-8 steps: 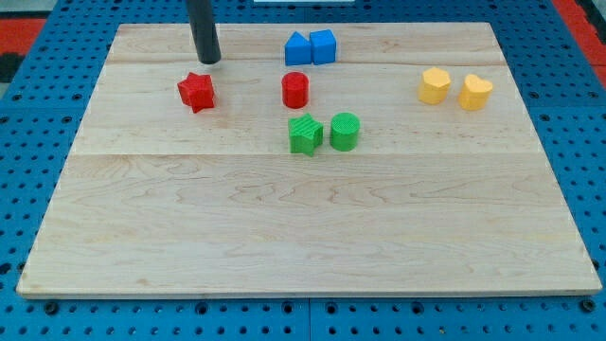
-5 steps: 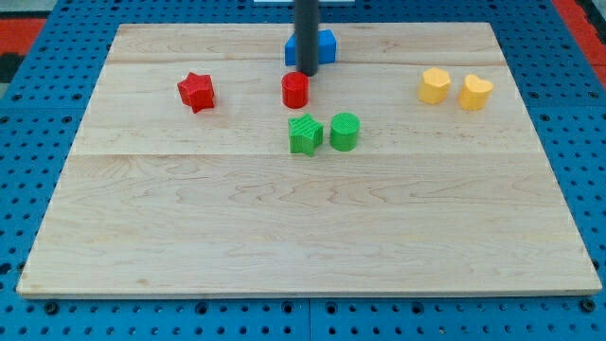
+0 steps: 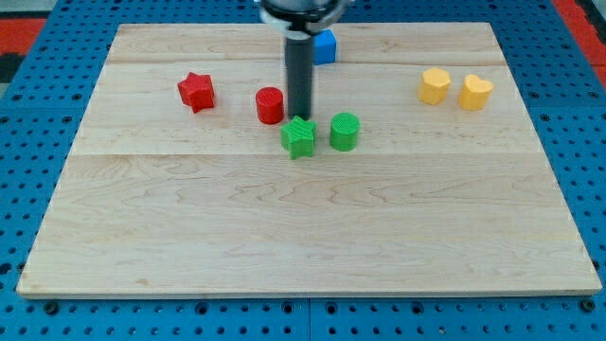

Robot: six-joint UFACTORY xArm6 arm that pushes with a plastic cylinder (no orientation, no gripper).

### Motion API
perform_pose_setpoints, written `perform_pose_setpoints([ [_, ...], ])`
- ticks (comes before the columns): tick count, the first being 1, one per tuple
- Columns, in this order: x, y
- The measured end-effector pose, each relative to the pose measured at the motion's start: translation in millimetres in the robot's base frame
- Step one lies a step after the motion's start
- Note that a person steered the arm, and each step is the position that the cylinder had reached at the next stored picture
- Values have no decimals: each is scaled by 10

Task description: Push the red blocks towards the left of the board

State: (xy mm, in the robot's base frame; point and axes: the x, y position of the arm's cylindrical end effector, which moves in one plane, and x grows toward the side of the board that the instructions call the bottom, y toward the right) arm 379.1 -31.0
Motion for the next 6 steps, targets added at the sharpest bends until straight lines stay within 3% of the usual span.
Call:
perform_pose_setpoints([
  [2, -219, -482],
  [4, -327, -224],
  [6, -535, -619],
])
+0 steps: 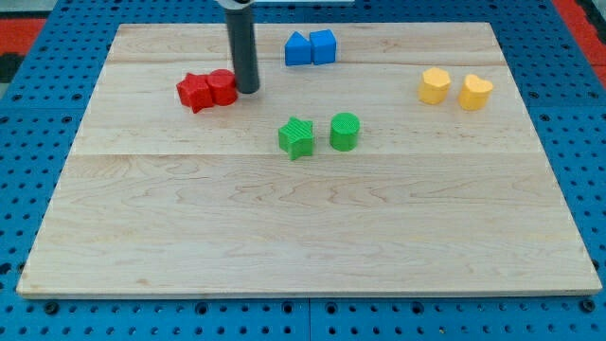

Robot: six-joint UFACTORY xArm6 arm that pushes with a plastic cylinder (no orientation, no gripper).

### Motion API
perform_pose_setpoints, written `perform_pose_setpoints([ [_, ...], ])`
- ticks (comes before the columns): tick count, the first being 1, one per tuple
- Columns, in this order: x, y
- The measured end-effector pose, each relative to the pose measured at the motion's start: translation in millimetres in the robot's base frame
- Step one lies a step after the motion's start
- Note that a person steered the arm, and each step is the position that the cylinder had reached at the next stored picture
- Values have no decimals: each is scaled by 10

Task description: Push the red blocks towards the left of the board

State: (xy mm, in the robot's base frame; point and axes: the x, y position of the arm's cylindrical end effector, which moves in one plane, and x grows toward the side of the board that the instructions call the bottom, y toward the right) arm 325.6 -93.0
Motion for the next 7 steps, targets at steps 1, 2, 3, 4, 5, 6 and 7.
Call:
perform_pose_setpoints([
  [1, 0, -90],
  [2, 0, -70],
  [3, 0, 23],
  [4, -13, 82],
  [5, -21, 135],
  [6, -21, 170],
  [7, -21, 173],
])
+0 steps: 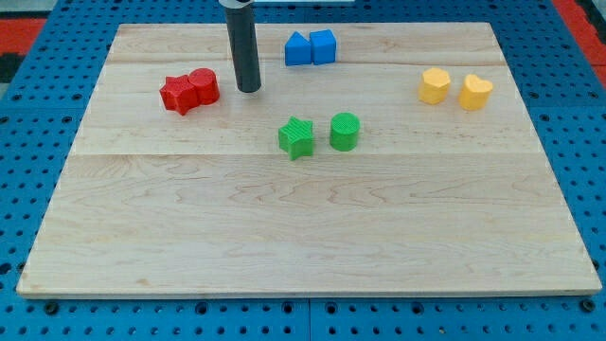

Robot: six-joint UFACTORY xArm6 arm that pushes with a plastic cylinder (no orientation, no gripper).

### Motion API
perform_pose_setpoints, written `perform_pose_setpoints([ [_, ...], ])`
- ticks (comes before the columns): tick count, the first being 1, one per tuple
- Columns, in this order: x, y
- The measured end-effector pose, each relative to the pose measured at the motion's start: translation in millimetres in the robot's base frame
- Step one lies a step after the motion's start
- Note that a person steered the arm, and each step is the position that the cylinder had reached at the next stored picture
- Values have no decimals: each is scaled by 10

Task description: Push the red blocks towards the left of the board

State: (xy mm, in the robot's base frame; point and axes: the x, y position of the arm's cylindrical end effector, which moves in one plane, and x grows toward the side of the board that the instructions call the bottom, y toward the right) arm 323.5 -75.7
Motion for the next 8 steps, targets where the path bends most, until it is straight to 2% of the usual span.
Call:
perform_pose_setpoints([
  [6, 9, 202],
  [8, -66, -407],
])
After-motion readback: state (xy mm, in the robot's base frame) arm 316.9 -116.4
